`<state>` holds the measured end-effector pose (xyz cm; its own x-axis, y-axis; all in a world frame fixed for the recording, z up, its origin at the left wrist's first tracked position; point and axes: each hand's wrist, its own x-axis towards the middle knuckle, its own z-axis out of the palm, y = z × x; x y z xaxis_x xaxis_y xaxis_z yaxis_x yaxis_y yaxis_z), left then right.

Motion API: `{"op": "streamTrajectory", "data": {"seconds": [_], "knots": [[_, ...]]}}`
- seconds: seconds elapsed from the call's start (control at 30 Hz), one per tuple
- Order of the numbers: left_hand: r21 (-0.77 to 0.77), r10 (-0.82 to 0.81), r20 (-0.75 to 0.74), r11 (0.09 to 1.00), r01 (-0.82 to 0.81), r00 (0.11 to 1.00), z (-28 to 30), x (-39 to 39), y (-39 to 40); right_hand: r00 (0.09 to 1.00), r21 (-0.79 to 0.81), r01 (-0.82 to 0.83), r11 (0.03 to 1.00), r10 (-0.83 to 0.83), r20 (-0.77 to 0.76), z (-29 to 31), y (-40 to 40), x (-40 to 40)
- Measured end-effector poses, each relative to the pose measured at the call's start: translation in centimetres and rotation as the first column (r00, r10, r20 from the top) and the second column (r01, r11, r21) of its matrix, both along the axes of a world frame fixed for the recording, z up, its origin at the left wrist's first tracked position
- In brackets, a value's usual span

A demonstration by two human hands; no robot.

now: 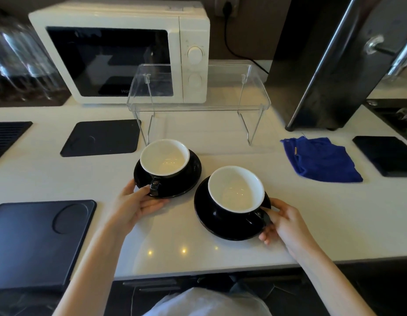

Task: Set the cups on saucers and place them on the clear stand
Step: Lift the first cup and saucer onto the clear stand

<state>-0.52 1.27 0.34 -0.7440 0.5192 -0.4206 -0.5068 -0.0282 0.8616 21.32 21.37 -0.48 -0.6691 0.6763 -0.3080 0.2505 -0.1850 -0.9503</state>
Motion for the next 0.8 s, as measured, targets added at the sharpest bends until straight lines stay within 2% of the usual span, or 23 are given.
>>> {"op": "streamTrajectory", "data": {"seconds": [0.13,0.2,0.23,0.3,0.37,0.47,0.6,0.67,0.8], "knots": [[-0.097,0.012,-0.056,0.995,-0.018,0.998,0.2,0.8,-0.2,1.0,0.001,0.023,1.0,-0.023,-0.012,0.6,-0.1,-0.1],[-0.238,0.028,-0.188,0.969,-0.073,0.982,0.9,1.5,-0.6,0.999,0.013,0.037,0.999,-0.037,-0.026,1.1,0.0,-0.3],[-0.325,0.035,-0.301,0.936,-0.136,0.953,1.3,1.8,-0.9,0.998,0.019,0.044,0.999,-0.043,-0.036,1.4,0.1,-0.4],[-0.428,0.008,-0.551,0.856,-0.291,0.834,2.5,2.2,-1.3,0.997,0.028,0.052,0.998,-0.05,-0.053,2.1,0.4,-0.6],[-0.396,-0.015,-0.66,0.857,-0.33,0.751,3.9,2.4,-1.2,0.996,0.041,0.05,0.998,-0.047,-0.075,3.0,0.6,-0.9],[-0.335,-0.1,-0.624,0.93,-0.15,0.775,5.7,2.7,0.4,0.993,0.074,0.023,0.997,-0.014,-0.115,4.6,1.1,-1.8],[-0.322,-0.277,-0.51,0.939,0.118,0.814,7.7,3.0,3.4,0.988,0.107,-0.009,0.994,0.026,-0.154,6.6,1.6,-3.5],[-0.259,-0.28,-0.49,0.951,0.168,0.826,8.8,2.7,4.4,0.983,0.116,-0.016,0.993,0.037,-0.178,7.6,1.9,-4.6],[-0.215,-0.247,-0.517,0.964,0.155,0.82,10.9,1.2,5.9,0.975,0.149,-0.008,0.989,0.041,-0.22,9.8,3.2,-6.6]]}}
